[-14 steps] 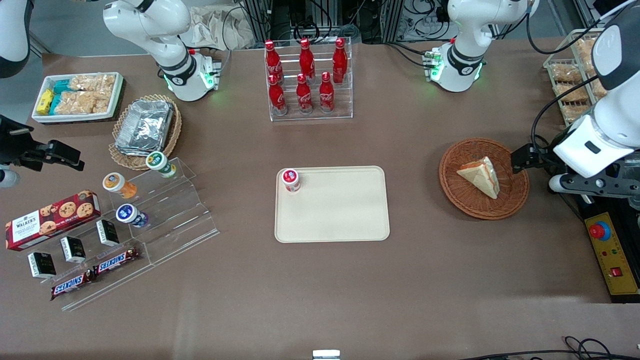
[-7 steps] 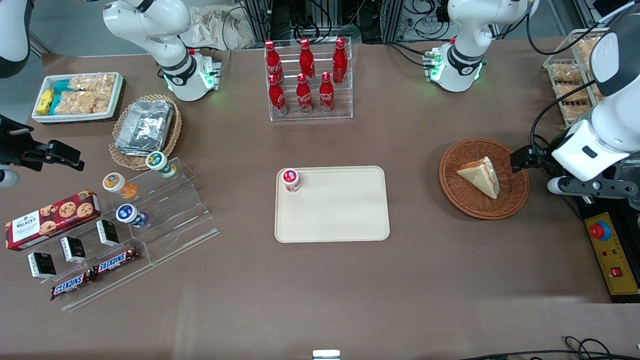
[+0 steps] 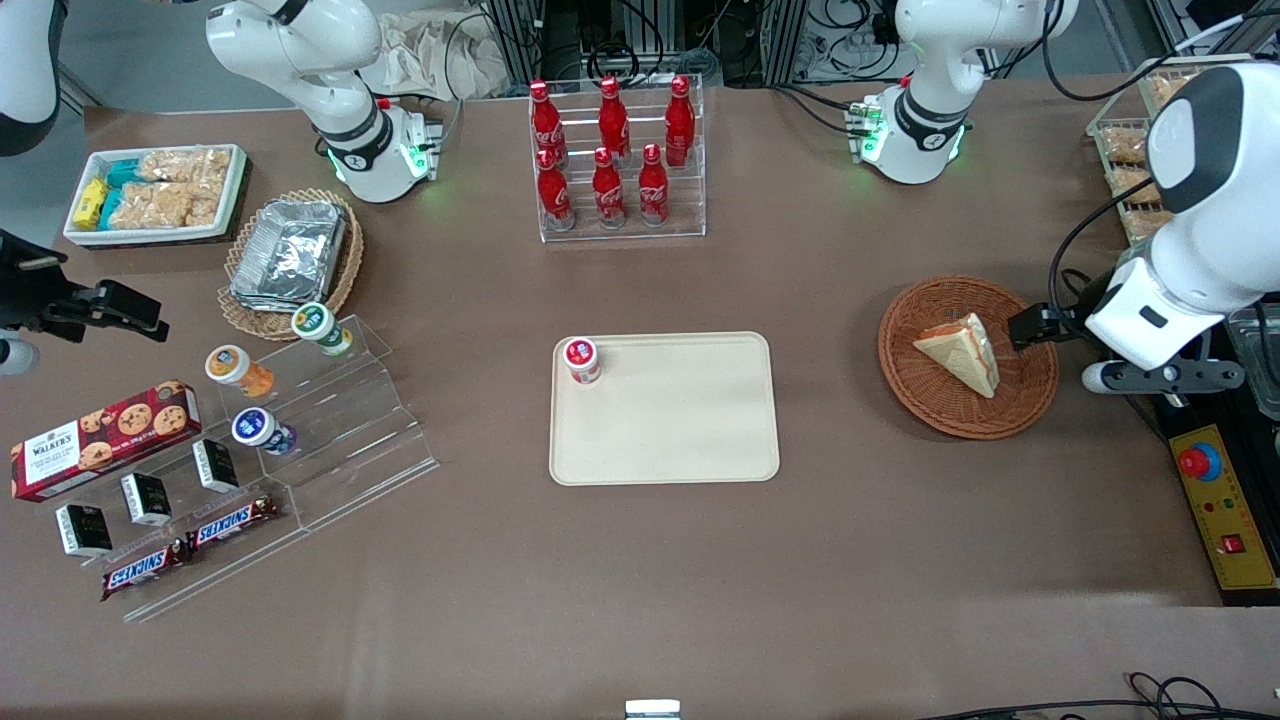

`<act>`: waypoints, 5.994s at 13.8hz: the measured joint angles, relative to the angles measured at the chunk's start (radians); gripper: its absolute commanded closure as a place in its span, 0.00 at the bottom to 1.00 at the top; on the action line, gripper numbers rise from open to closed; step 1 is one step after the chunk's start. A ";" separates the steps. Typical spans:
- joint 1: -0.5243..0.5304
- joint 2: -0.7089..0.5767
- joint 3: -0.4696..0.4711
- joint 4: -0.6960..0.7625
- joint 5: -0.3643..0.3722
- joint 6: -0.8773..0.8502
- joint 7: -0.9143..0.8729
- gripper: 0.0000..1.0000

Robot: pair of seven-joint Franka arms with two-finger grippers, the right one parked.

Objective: Place sandwich from basket to tray
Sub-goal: 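Move the left gripper over the wrapped sandwich in the wicker basket, then lower the left gripper onto the sandwich and close it, then lift the sandwich and carry it over the beige tray, then lower the sandwich onto the tray and open the left gripper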

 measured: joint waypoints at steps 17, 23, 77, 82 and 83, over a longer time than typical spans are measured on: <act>0.164 -0.037 0.045 -0.452 -0.195 0.292 -0.318 0.00; 0.180 0.009 0.043 -0.555 -0.284 0.385 -0.441 0.00; -0.082 0.729 -0.502 0.179 0.255 0.266 -0.603 0.00; -0.079 0.713 -0.503 0.215 0.255 0.233 -0.603 0.00; -0.078 0.695 -0.503 0.233 0.255 0.195 -0.603 0.00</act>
